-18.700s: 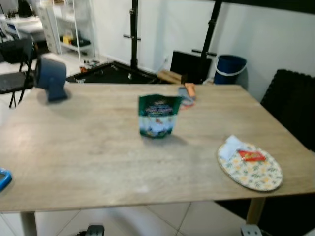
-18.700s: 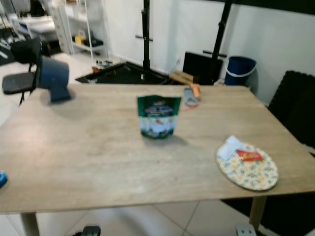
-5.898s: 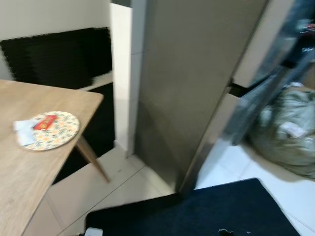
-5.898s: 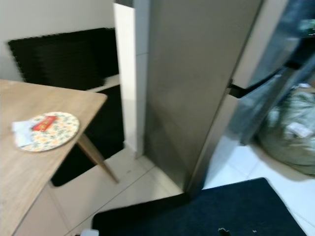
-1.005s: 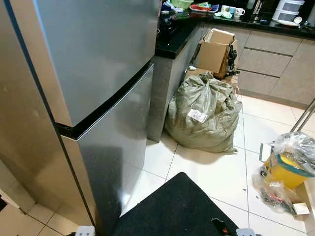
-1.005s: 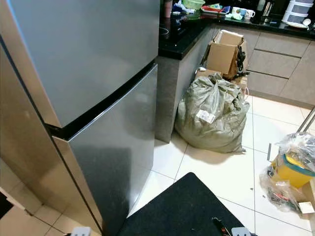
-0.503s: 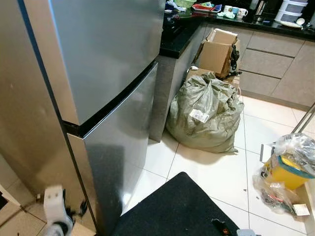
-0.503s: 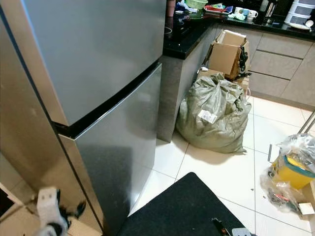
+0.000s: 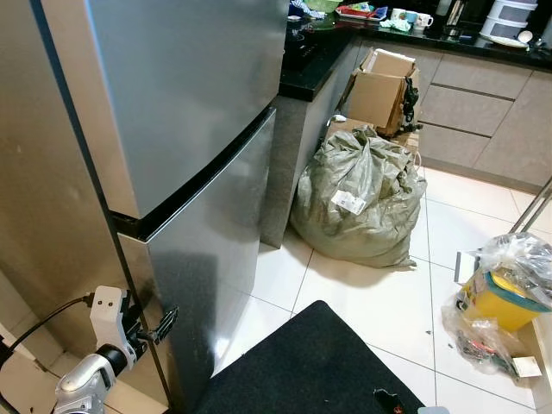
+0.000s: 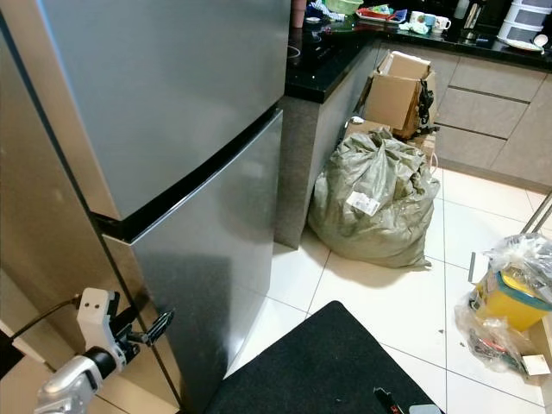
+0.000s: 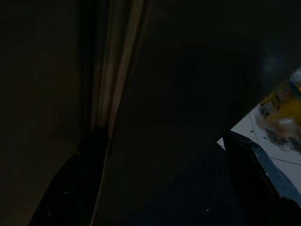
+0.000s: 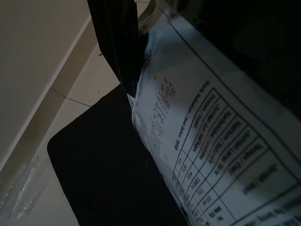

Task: Restocking fridge

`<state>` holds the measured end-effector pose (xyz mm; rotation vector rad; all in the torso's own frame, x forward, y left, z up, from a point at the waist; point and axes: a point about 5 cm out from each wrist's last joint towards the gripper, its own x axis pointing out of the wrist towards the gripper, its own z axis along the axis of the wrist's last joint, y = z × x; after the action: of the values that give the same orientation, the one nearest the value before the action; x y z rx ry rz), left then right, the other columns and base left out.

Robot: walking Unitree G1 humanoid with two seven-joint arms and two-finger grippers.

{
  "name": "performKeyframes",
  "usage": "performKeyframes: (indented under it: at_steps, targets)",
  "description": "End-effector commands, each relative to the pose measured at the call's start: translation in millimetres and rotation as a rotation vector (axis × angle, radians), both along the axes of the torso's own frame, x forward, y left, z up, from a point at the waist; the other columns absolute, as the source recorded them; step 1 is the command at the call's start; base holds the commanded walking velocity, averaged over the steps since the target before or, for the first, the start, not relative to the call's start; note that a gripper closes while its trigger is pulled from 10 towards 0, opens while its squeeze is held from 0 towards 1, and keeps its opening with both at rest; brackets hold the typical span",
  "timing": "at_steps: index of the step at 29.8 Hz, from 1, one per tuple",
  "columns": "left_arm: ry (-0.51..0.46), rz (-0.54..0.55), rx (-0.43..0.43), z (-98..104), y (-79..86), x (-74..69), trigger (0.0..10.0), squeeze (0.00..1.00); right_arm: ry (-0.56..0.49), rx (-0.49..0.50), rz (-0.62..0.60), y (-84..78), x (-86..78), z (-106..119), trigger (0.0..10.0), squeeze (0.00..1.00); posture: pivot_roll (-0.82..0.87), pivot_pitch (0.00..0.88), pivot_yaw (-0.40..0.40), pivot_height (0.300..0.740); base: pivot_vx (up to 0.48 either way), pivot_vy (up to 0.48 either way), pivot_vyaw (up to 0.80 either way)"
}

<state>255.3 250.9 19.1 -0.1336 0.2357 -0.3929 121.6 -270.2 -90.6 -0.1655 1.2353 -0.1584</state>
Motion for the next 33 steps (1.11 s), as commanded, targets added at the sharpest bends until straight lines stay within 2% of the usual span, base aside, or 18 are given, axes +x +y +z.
performKeyframes:
  at_steps: [1,2,6,7,8,9,13,14,15,20,23,28,33]
  targets:
    - [-0.088,-0.072,0.037,18.3,-2.1,12.5,10.0,0.00,-0.020,-0.011,-0.003,-4.3,4.5,3.0,10.0,0.00,-0.07,0.000,-0.082,0.740,0.000,0.000,0.00]
    - [-0.116,-0.070,0.060,23.1,-2.5,16.2,10.0,0.00,-0.021,-0.012,-0.003,-4.3,4.7,3.0,10.0,0.00,-0.07,0.000,-0.082,0.740,0.000,0.000,0.00]
    - [-0.144,-0.087,0.065,28.2,-4.9,19.5,10.0,0.00,-0.021,-0.012,-0.003,-4.3,4.8,3.1,10.0,0.00,-0.07,0.000,-0.084,0.740,0.000,0.000,0.00]
    - [-0.169,-0.155,0.037,32.3,-14.7,21.3,10.0,0.00,-0.021,-0.011,-0.003,-4.3,4.7,3.0,10.0,0.00,-0.07,0.000,-0.084,0.740,0.000,0.000,0.00]
    - [-0.169,-0.155,0.037,32.3,-14.7,21.3,10.0,0.00,-0.021,-0.011,-0.003,-4.3,4.7,3.0,10.0,0.00,-0.07,0.000,-0.084,0.740,0.000,0.000,0.00]
    - [-0.176,-0.208,0.015,33.5,-22.3,21.1,10.0,0.00,-0.021,-0.011,-0.003,-4.3,4.6,3.0,10.0,0.00,-0.07,0.000,-0.084,0.740,0.000,0.000,0.00]
    - [-0.166,-0.417,-0.066,34.1,-51.8,14.9,10.0,0.00,-0.020,-0.011,-0.003,-4.5,4.4,3.0,10.0,0.00,-0.07,0.000,-0.085,0.740,0.000,0.000,0.00]
    - [-0.166,-0.417,-0.066,34.1,-51.8,14.9,10.0,0.00,-0.020,-0.011,-0.003,-4.5,4.4,3.0,10.0,0.00,-0.07,0.000,-0.085,0.740,0.000,0.000,0.00]
    - [-0.166,-0.471,-0.091,35.2,-61.2,13.2,10.0,0.00,-0.021,-0.012,-0.004,-4.6,4.4,3.1,10.0,0.00,-0.07,0.000,-0.086,0.740,0.000,0.000,0.00]
    - [-0.167,-0.616,-0.170,39.2,-87.9,5.3,10.0,0.00,-0.022,-0.011,-0.004,-5.0,4.5,3.2,10.0,0.00,-0.07,0.000,-0.086,0.740,0.000,0.000,0.00]
    - [-0.153,-0.655,-0.183,36.1,-96.6,1.4,10.0,0.00,-0.023,-0.010,-0.005,-5.3,4.6,3.4,10.0,0.00,-0.07,0.000,-0.084,0.740,0.000,0.000,0.00]
    - [-0.142,-0.662,-0.187,32.8,-99.8,0.1,10.0,0.00,-0.024,-0.009,-0.005,-5.3,4.7,3.4,10.0,0.00,-0.07,0.000,-0.083,0.740,0.000,0.000,0.00]
    - [-0.089,-0.708,-0.212,30.7,-105.9,-9.5,10.0,0.00,-0.022,-0.009,-0.002,-5.0,4.8,3.4,10.0,0.00,-0.07,0.000,-0.083,0.740,0.000,0.000,0.00]
